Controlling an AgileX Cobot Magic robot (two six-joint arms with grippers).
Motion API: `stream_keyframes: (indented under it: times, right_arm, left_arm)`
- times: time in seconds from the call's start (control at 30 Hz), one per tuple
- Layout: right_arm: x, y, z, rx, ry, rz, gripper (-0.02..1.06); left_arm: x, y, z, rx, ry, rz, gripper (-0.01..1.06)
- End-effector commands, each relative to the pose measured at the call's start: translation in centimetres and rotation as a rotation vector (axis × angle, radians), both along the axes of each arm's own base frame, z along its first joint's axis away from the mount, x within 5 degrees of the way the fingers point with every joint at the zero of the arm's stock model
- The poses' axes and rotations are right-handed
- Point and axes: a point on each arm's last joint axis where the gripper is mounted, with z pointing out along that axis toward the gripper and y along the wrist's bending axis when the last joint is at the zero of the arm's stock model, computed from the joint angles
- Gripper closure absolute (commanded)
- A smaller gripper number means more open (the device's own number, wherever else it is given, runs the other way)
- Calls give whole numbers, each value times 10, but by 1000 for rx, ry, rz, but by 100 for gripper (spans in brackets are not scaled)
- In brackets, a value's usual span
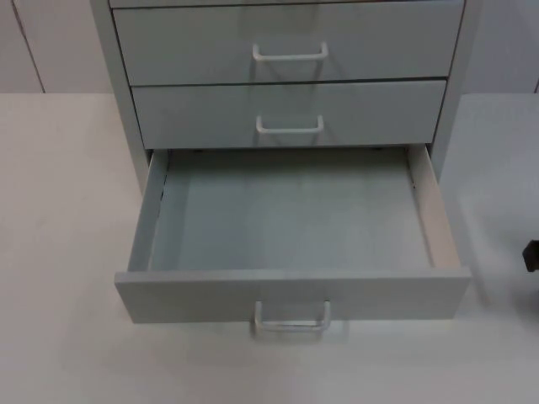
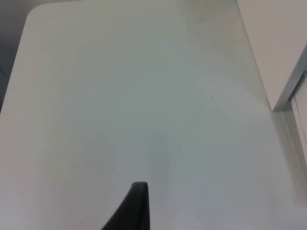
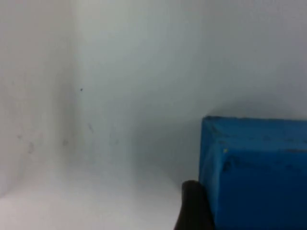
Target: Open the drawer with the left hand, place the block into the drawer with the right hand, then close the drawer with the left hand.
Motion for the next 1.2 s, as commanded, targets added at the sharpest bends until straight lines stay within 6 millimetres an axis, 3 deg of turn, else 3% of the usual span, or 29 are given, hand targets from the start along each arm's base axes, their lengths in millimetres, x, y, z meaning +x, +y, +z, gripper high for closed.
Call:
stream_keyframes:
  times: [0.0,0.07,0.2,0.23,0.37,0.4,0.53,0.83,0.93,1.07,1.17]
  right_arm:
    - [-1,0,10,-11,-12,20,105]
    - [-2,-1,18,-16,-29,27,105]
    - [-8,-3,60,-19,-131,40,105]
    - [-8,-3,60,-19,-131,40,105]
    - [-22,-7,106,-15,-248,45,105]
    - [-22,-7,106,-15,-248,45,105]
    - [-38,-10,140,-9,-345,52,105]
    - [-44,-5,149,18,-369,60,105]
    - [-46,6,149,28,-374,106,105]
    - [-51,44,153,108,-442,201,105]
    - [-53,58,152,150,-466,220,105]
  left_arm:
    - [-1,0,1,1,-13,5,0]
    - [0,0,1,2,-16,5,0]
    - [0,0,1,-5,-17,5,0]
    - [0,0,1,-5,-17,5,0]
    - [0,-1,1,-17,-19,5,0]
    - [0,-1,1,-17,-19,5,0]
    - [0,-1,2,-21,-24,6,0]
    - [0,-1,2,-23,-28,7,0]
    - [0,-1,2,-23,-28,7,0]
    - [0,-1,2,-22,-30,7,0]
    - [0,-1,2,-22,-32,8,0]
